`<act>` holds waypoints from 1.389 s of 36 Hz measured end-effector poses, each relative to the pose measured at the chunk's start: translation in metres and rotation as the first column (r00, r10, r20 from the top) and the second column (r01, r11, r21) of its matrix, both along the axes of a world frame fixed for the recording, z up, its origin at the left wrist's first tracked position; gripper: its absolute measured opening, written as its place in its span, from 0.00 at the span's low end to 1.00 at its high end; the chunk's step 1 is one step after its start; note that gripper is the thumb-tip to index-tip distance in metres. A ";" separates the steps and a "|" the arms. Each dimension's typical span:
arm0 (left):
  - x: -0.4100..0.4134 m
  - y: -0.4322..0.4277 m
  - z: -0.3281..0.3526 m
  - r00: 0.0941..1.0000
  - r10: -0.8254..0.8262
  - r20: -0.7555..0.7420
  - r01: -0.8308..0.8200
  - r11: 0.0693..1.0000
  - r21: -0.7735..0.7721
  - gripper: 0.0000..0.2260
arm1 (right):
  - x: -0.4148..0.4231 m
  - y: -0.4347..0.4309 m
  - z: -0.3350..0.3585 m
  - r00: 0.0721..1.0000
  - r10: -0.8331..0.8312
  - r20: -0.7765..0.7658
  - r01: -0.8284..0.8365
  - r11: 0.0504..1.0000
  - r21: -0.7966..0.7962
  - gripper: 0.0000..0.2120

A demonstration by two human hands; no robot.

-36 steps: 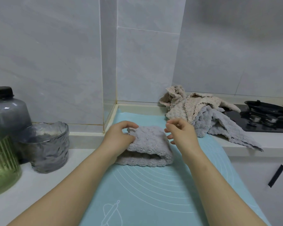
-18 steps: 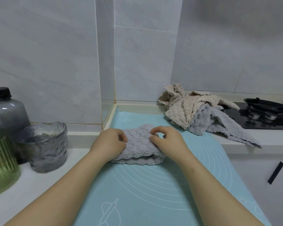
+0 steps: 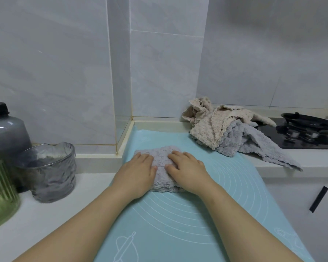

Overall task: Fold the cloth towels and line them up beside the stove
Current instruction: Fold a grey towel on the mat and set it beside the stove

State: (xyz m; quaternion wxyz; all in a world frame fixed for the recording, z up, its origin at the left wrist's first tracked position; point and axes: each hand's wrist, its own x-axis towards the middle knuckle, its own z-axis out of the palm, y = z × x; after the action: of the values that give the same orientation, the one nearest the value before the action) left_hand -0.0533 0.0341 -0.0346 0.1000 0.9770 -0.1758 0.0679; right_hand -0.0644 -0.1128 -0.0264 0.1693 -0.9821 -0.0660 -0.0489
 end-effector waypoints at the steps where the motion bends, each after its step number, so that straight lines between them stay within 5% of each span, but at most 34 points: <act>1: 0.001 0.000 -0.001 1.000 -0.003 -0.010 0.003 1.000 -0.009 0.20 | 0.000 0.000 -0.001 1.000 -0.012 -0.015 0.012 1.000 0.001 0.22; 12: 0.002 0.000 -0.006 0.990 -0.043 -0.133 0.031 0.995 -0.091 0.21 | -0.002 0.006 -0.015 0.989 -0.075 -0.130 0.078 0.997 0.015 0.26; 19: -0.002 0.001 -0.007 0.996 -0.024 -0.081 0.013 0.992 -0.127 0.20 | -0.007 0.005 -0.014 0.992 -0.060 -0.114 0.070 0.993 0.090 0.26; 26: 0.001 0.002 -0.013 0.994 0.103 -0.023 -0.105 0.945 -0.311 0.26 | -0.006 -0.005 -0.012 0.987 -0.162 0.005 0.139 0.866 0.481 0.19; 34: 0.005 -0.002 0.000 0.963 0.234 -0.134 -0.268 0.888 -0.375 0.26 | 0.002 -0.009 -0.008 0.970 -0.229 -0.081 0.243 0.931 0.272 0.24; 38: -0.001 0.001 0.009 0.940 0.246 -0.238 -0.336 0.794 -0.506 0.22 | -0.003 -0.005 -0.008 0.974 -0.221 -0.059 0.228 0.932 0.283 0.27; 44: -0.016 0.005 0.012 0.878 0.129 -0.460 -0.469 0.425 -0.775 0.25 | -0.008 0.002 -0.007 0.957 -0.291 0.001 0.284 0.936 0.206 0.29; 50: -0.014 0.006 0.030 0.805 0.125 -0.580 -0.570 0.437 -0.696 0.26 | -0.013 0.003 0.002 0.930 -0.352 -0.104 0.367 0.883 0.294 0.27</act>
State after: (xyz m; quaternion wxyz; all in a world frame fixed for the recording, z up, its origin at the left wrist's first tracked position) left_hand -0.0677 0.0399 -0.0049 0.5823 0.8017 0.1201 -0.0616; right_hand -0.0775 -0.1100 -0.0246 0.3101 -0.9395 0.1295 -0.0656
